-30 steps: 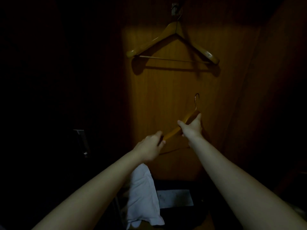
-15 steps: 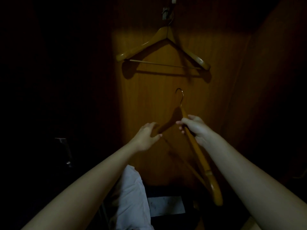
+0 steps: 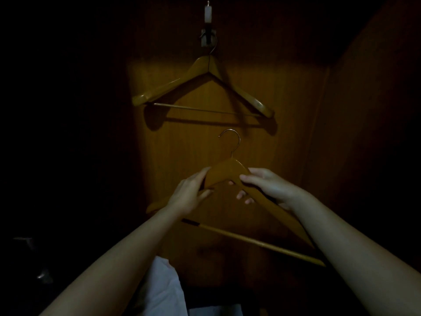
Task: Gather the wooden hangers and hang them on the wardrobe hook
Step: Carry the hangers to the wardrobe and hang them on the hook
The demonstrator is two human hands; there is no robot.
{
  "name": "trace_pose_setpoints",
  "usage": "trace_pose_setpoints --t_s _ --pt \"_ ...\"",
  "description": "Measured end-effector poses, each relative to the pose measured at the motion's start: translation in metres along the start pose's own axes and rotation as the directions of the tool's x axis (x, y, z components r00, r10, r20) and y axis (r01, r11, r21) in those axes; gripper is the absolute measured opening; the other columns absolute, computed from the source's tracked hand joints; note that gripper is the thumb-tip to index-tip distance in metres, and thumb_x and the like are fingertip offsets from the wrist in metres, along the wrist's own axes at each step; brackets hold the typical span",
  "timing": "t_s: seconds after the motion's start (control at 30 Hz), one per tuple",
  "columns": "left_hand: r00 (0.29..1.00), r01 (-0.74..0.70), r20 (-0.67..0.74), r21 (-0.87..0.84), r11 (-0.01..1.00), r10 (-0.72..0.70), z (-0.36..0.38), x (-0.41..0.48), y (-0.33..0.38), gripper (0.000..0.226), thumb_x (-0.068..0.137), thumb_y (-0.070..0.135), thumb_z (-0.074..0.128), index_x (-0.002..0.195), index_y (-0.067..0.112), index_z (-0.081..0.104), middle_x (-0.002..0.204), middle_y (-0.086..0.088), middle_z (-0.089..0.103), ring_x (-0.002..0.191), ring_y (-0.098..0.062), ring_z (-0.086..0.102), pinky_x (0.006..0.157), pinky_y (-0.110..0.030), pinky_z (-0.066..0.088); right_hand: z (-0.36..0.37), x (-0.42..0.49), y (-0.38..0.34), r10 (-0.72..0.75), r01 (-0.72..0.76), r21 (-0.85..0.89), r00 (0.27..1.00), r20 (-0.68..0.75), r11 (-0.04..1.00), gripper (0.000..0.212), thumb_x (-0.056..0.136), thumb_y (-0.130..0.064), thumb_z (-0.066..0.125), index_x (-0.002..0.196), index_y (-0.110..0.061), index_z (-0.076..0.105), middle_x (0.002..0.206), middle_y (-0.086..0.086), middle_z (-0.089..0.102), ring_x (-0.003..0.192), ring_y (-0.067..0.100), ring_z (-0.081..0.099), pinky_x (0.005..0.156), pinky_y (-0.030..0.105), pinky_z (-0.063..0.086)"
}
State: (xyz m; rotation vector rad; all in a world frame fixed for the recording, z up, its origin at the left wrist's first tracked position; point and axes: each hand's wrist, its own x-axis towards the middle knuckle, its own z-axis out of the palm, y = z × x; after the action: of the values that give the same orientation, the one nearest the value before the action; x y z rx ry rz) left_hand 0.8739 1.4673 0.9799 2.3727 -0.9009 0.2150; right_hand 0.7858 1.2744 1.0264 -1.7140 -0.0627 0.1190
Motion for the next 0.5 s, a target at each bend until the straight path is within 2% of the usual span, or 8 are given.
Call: trace_pose_setpoints --t_s 0.07,0.13,0.2,0.23,0.33,0.4,0.43,0.5 --pt "0.996 -0.015 -0.087 0.065 0.998 0.021 0.0 0.012 0.005 0.06 0.091 0.027 0.055 0.143 0.03 0.024 0.137 -0.004 0.05 0.123 -0.024 0.051 0.099 -0.047 0.045 -0.014 0.008 -0.007 -0.029 0.029 -0.026 0.999 0.015 0.999 0.016 0.096 -0.015 0.044 0.104 -0.018 0.057 0.105 0.002 0.065 0.068 0.012 0.068 0.053 0.02 0.054" --pt "0.99 -0.018 -0.136 0.132 0.991 0.036 -0.004 0.025 0.008 0.061 0.092 0.031 0.052 0.145 0.03 0.022 0.132 -0.005 0.055 0.117 -0.025 0.056 0.093 -0.046 0.049 -0.026 0.017 -0.016 -0.098 0.097 -0.13 0.995 -0.005 0.987 0.016 0.095 -0.015 0.046 0.105 -0.02 0.058 0.104 0.004 0.065 0.068 0.012 0.068 0.055 0.02 0.055" --pt "0.988 -0.012 -0.151 0.16 0.987 0.037 -0.011 0.039 0.01 0.063 0.092 0.036 0.051 0.146 0.03 0.019 0.132 -0.005 0.055 0.115 -0.025 0.057 0.093 -0.045 0.049 -0.037 0.025 -0.028 -0.202 0.176 -0.301 0.978 -0.055 0.937 0.023 0.094 -0.016 0.05 0.116 -0.019 0.054 0.106 0.007 0.063 0.07 0.013 0.067 0.061 0.024 0.056" --pt "0.988 -0.004 -0.154 0.168 0.986 0.03 -0.015 0.047 0.012 0.064 0.091 0.037 0.05 0.146 0.03 0.018 0.132 -0.005 0.055 0.116 -0.025 0.057 0.093 -0.045 0.049 -0.042 0.03 -0.034 -0.257 0.203 -0.387 0.962 -0.094 0.899 0.034 0.093 -0.016 0.052 0.126 -0.019 0.048 0.109 0.007 0.061 0.073 0.017 0.067 0.066 0.028 0.057" --pt "0.988 0.039 -0.156 0.211 0.977 -0.006 -0.032 0.072 0.019 0.064 0.091 0.041 0.049 0.146 0.031 0.018 0.134 -0.005 0.054 0.117 -0.026 0.056 0.094 -0.044 0.048 -0.052 0.044 -0.05 -0.475 0.242 -0.703 0.866 -0.155 0.669 0.07 0.087 -0.02 0.062 0.144 -0.031 0.024 0.124 0.001 0.05 0.093 0.024 0.062 0.085 0.044 0.054" --pt "0.986 0.074 -0.161 0.253 0.965 -0.034 -0.044 0.088 0.025 0.064 0.091 0.042 0.049 0.145 0.031 0.019 0.134 -0.006 0.054 0.117 -0.027 0.055 0.094 -0.044 0.047 -0.055 0.056 -0.055 -0.568 0.235 -0.831 0.815 -0.113 0.503 0.084 0.084 -0.021 0.066 0.146 -0.037 0.013 0.139 -0.002 0.039 0.117 0.023 0.051 0.098 0.042 0.045" --pt "0.986 0.085 -0.164 0.263 0.961 -0.042 -0.051 0.096 0.028 0.063 0.09 0.043 0.049 0.145 0.032 0.019 0.134 -0.007 0.053 0.118 -0.028 0.054 0.094 -0.045 0.047 -0.056 0.062 -0.056 -0.6 0.227 -0.87 0.795 -0.095 0.438 0.087 0.083 -0.021 0.067 0.147 -0.037 0.01 0.143 -0.003 0.035 0.124 0.023 0.045 0.099 0.039 0.04" --pt "0.986 0.083 -0.164 0.252 0.964 -0.041 -0.063 0.111 0.032 0.063 0.091 0.04 0.05 0.145 0.032 0.019 0.137 -0.007 0.05 0.121 -0.028 0.052 0.096 -0.047 0.046 -0.062 0.077 -0.062 -0.67 0.232 -0.902 0.738 -0.081 0.365 0.082 0.085 -0.019 0.064 0.148 -0.033 0.013 0.142 -0.004 0.033 0.127 0.022 0.042 0.099 0.034 0.037"
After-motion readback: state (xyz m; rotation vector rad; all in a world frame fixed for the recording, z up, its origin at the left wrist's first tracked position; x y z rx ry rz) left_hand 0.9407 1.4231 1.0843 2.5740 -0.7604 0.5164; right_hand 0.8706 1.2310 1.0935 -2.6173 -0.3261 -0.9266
